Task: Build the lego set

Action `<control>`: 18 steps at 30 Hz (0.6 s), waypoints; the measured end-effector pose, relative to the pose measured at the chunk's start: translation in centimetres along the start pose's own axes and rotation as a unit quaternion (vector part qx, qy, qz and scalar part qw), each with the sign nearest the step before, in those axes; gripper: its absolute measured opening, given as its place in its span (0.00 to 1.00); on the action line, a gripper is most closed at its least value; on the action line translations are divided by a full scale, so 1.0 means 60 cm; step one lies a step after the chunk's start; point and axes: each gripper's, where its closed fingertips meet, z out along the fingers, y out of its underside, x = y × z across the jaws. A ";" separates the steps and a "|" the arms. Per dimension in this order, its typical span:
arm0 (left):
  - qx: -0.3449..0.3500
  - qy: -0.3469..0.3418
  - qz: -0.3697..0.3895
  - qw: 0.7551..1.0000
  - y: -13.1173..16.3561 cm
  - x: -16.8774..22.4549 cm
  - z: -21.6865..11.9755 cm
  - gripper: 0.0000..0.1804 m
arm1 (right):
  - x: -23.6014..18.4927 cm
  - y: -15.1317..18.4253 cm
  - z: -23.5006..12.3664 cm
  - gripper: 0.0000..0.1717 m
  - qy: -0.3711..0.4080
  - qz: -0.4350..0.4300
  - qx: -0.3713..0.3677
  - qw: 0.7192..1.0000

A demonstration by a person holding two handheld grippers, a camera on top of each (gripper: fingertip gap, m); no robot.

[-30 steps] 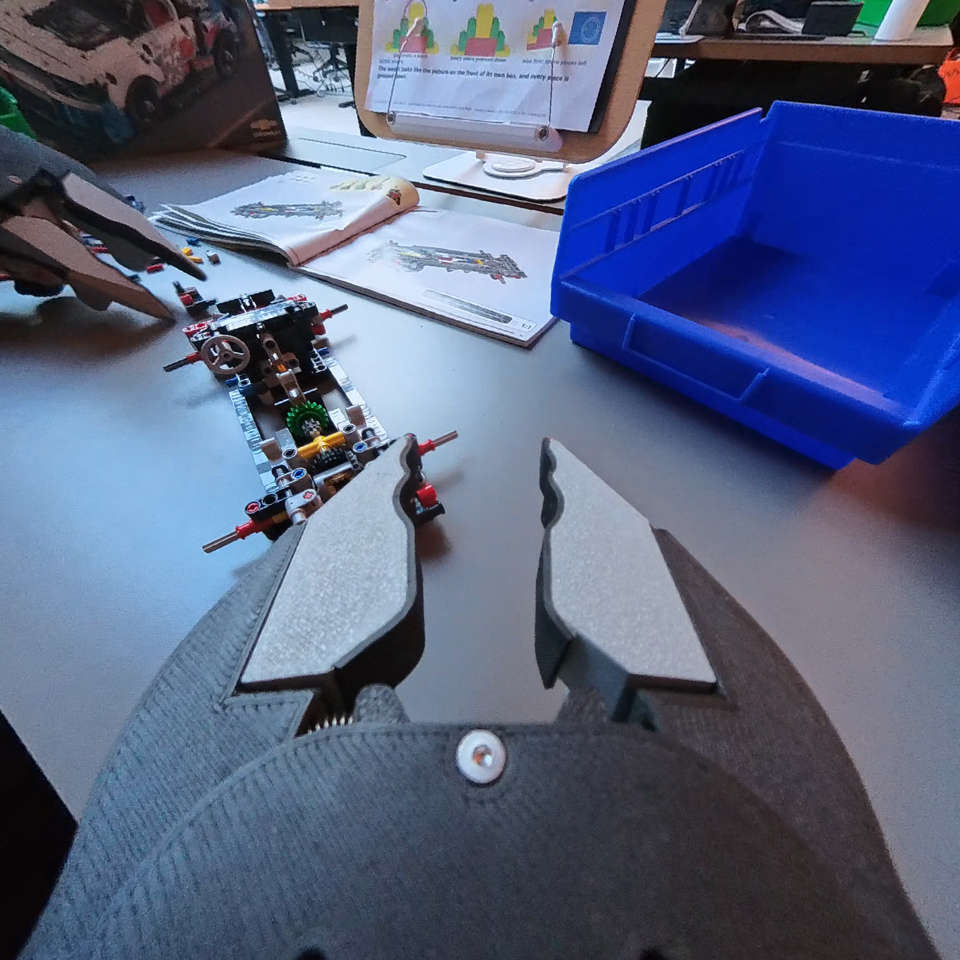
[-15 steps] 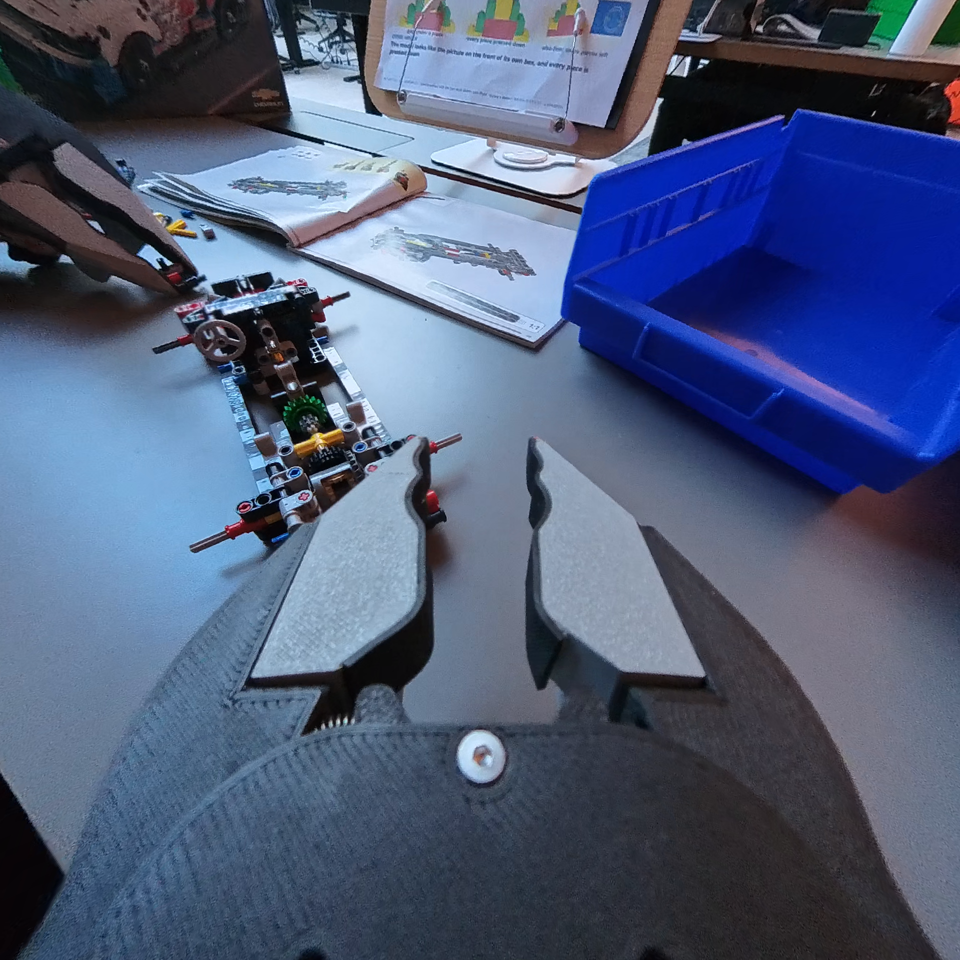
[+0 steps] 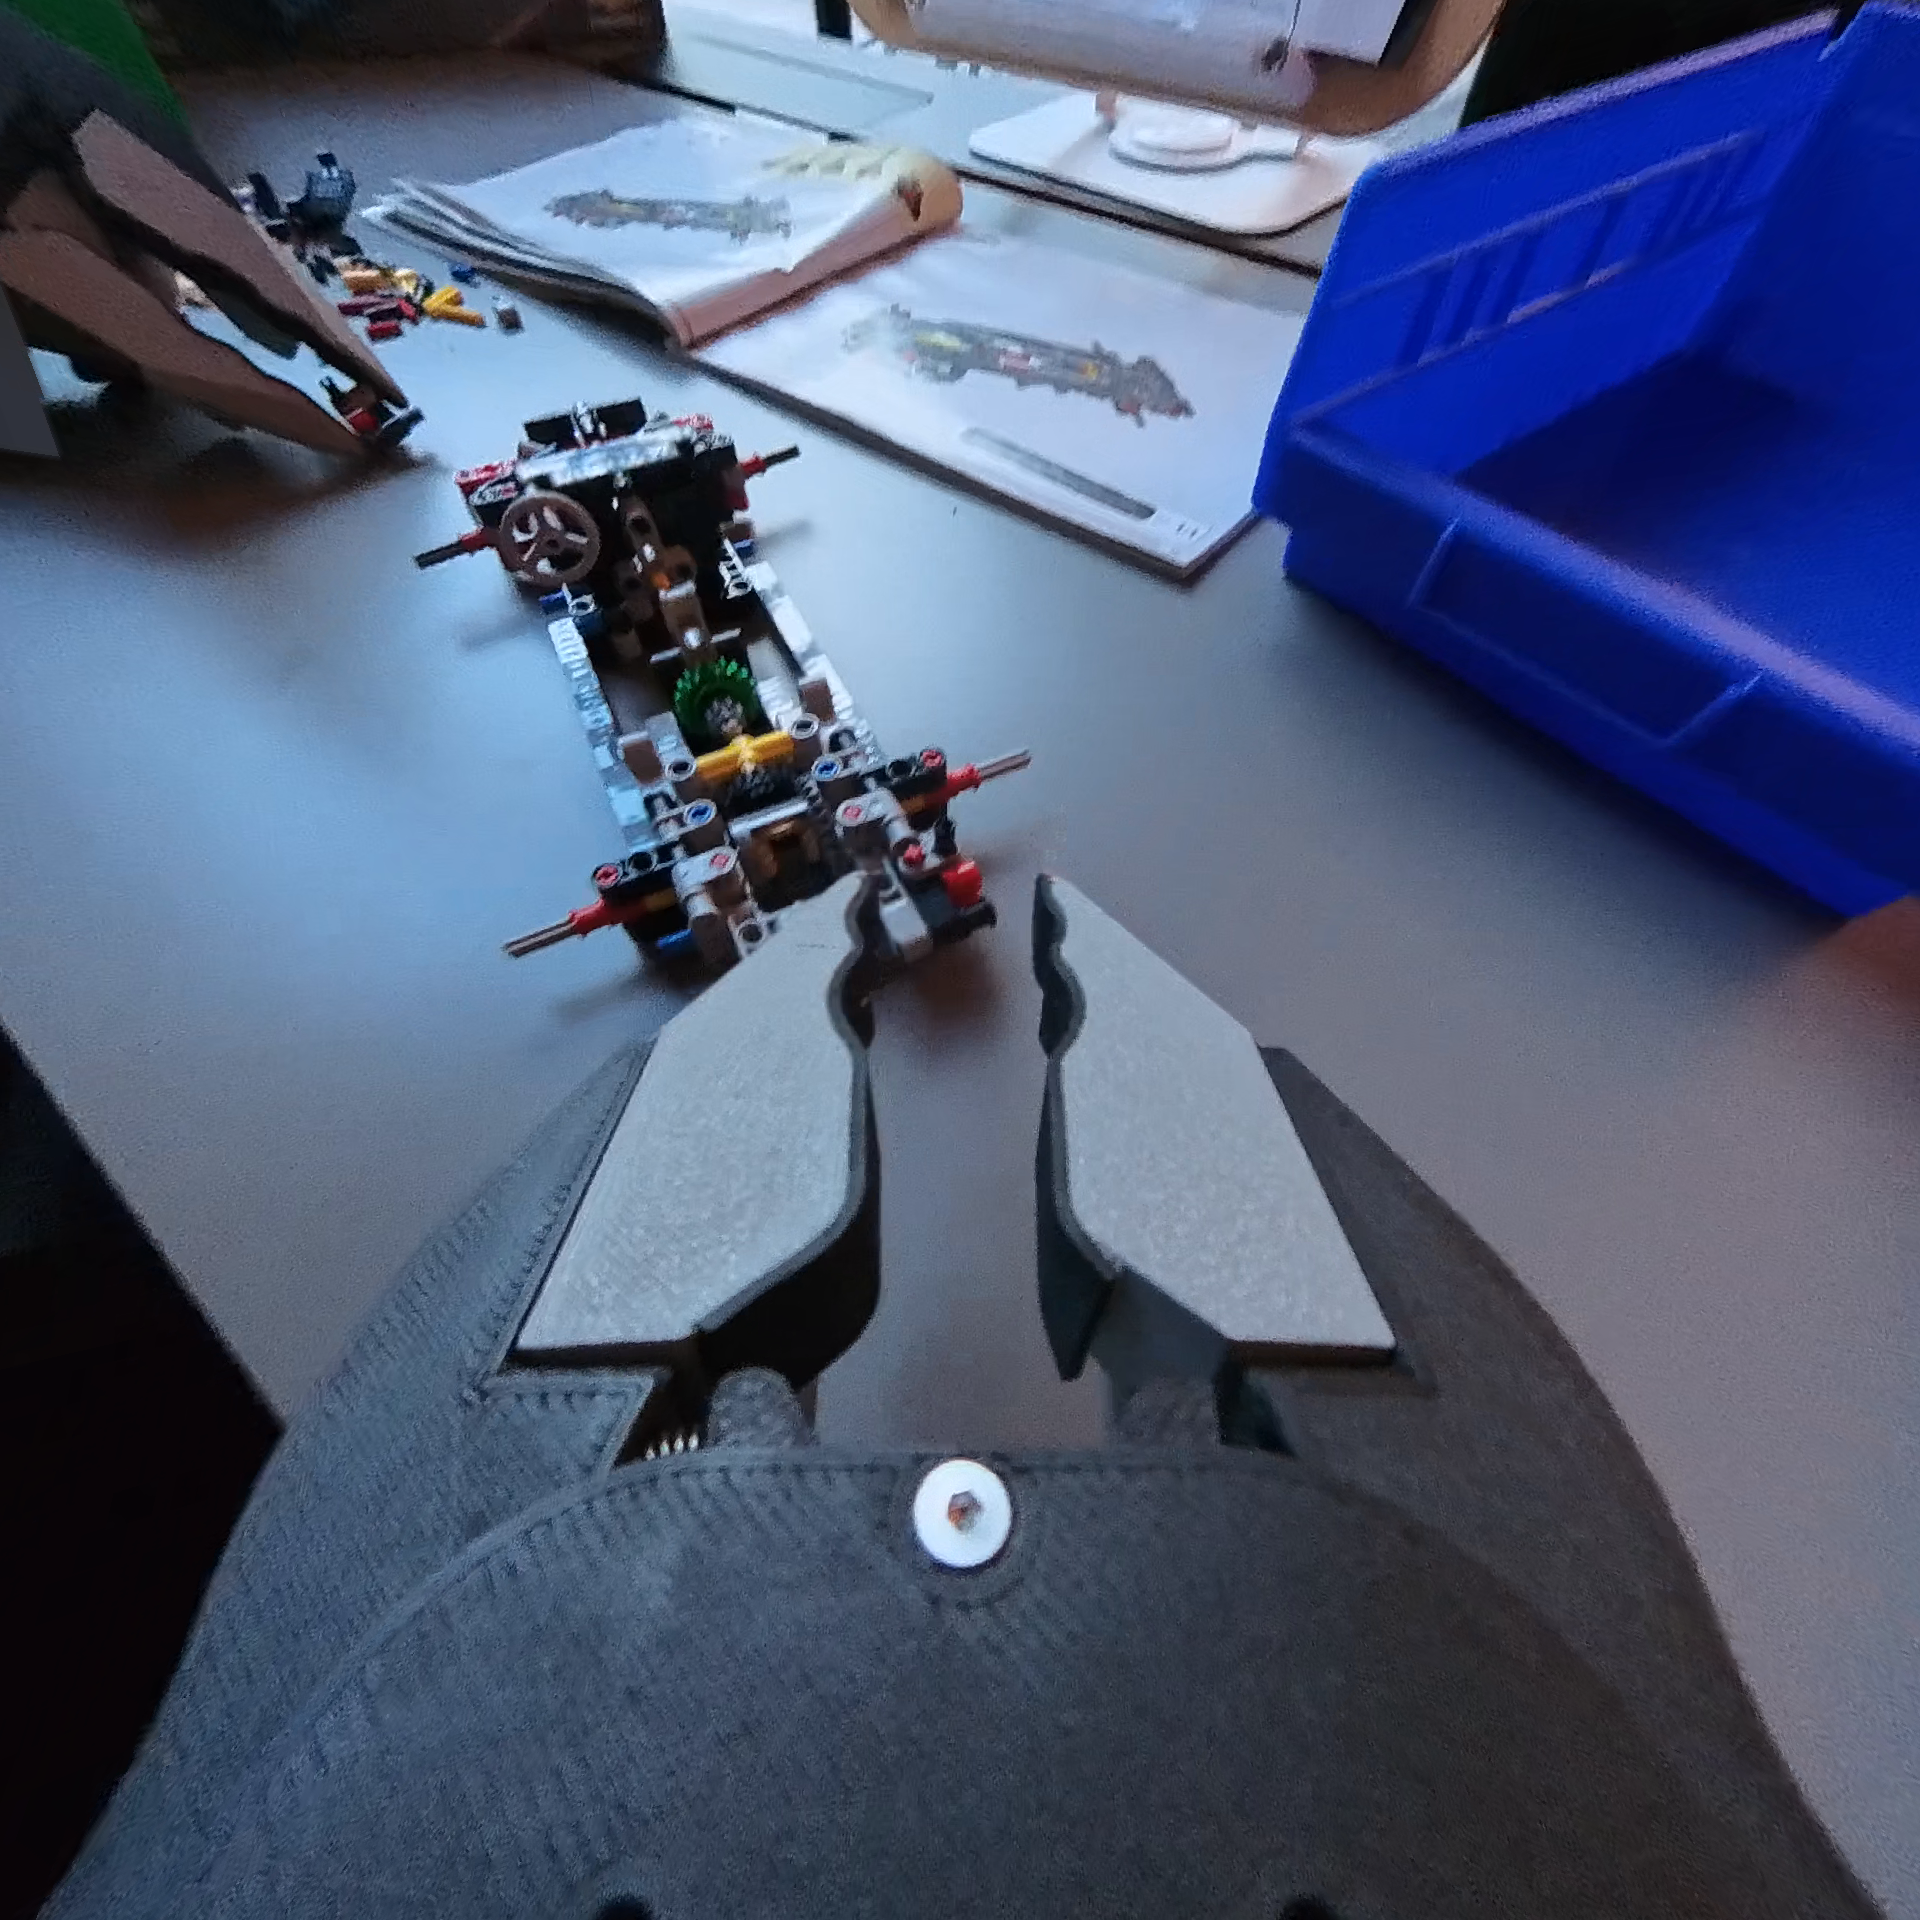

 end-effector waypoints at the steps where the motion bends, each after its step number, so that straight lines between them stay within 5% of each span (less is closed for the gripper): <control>1: 0.000 0.000 0.000 1.000 0.000 0.000 0.000 0.10 | -0.001 0.008 -0.002 0.14 -0.005 0.008 -0.012 1.000; 8: -0.002 0.015 -0.020 1.000 0.002 0.000 0.000 0.10 | -0.014 0.068 0.032 0.10 -0.052 0.026 -0.147 0.988; 18: -0.002 0.006 -0.013 1.000 0.002 -0.001 0.001 0.10 | -0.012 0.037 0.094 0.08 -0.101 0.018 -0.148 0.984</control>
